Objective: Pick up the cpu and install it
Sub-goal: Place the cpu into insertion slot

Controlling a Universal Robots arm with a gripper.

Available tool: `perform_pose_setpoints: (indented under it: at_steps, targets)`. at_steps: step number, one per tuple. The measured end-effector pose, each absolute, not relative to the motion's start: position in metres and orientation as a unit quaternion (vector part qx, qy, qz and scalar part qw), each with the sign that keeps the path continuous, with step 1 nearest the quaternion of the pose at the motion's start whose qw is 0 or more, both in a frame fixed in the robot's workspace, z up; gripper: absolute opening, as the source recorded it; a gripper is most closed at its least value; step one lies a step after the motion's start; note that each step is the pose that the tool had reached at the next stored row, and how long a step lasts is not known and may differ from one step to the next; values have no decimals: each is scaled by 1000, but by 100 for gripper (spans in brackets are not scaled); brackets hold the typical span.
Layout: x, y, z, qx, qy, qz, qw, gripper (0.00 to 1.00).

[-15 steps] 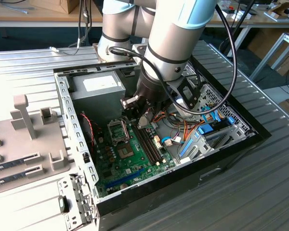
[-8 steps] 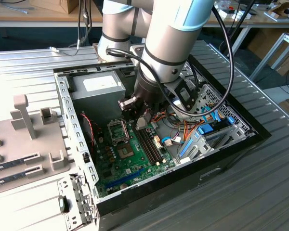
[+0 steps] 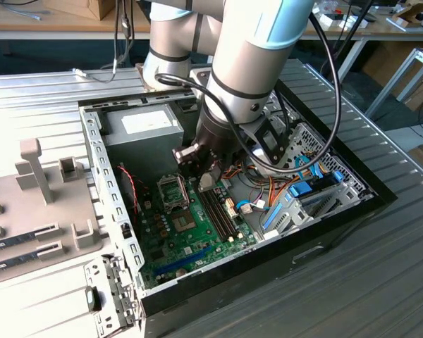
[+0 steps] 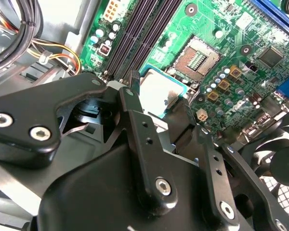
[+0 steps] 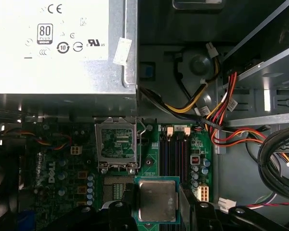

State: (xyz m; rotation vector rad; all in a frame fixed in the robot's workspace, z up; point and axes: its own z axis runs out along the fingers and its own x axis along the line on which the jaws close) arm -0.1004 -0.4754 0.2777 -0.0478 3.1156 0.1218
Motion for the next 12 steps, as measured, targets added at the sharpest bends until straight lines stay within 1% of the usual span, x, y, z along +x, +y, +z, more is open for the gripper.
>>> perform_pose_setpoints:
  at_steps: [12]
  targets:
    - [-101,-477,274,-15,999,39,12,47]
